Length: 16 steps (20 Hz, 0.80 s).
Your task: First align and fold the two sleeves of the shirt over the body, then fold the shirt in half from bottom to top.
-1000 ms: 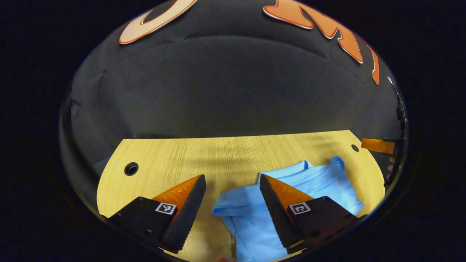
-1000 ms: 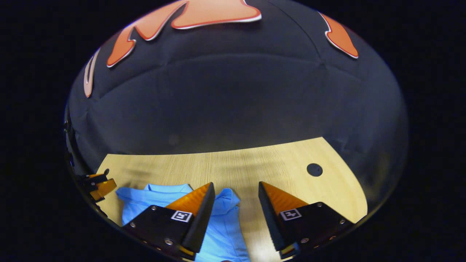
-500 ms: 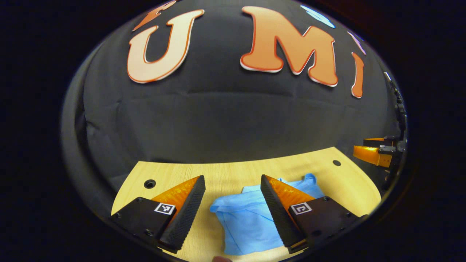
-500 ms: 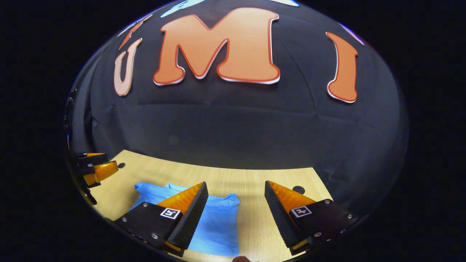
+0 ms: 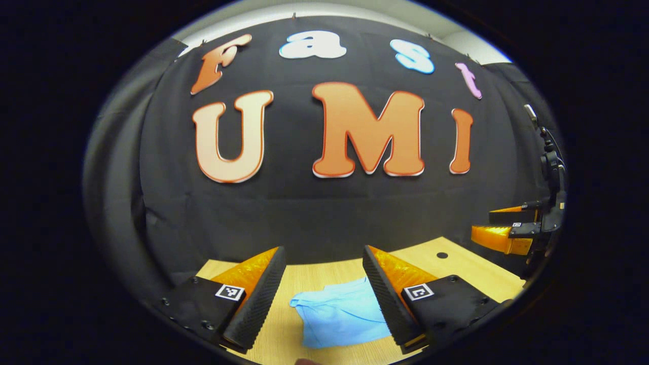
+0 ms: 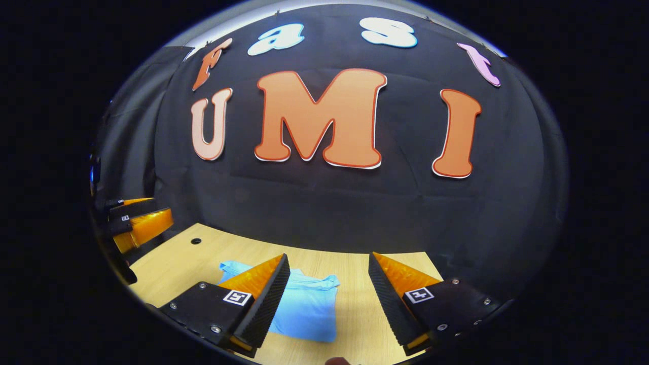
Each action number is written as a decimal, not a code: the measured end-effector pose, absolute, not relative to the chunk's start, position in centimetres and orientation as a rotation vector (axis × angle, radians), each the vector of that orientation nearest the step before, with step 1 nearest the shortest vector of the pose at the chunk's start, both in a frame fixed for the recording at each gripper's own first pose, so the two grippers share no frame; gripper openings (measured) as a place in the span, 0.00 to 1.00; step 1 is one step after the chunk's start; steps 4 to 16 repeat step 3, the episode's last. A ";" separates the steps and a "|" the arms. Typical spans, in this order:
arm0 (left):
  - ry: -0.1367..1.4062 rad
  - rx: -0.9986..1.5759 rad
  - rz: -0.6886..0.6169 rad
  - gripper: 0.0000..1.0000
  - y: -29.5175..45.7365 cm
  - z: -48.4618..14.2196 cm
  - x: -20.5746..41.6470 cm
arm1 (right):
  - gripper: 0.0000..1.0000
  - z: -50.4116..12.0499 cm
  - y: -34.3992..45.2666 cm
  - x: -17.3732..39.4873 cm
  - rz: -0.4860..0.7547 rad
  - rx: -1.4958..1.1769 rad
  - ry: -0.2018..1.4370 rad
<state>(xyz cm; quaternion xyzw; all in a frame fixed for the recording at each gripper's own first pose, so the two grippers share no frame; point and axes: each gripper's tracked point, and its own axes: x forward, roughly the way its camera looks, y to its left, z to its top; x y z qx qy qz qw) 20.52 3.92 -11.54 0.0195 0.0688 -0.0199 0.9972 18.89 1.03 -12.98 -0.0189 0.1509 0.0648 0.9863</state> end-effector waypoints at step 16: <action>0.099 0.053 -0.030 0.99 3.1 -10.3 17.6 | 0.94 -12.0 0.6 15.7 0.132 -0.053 0.276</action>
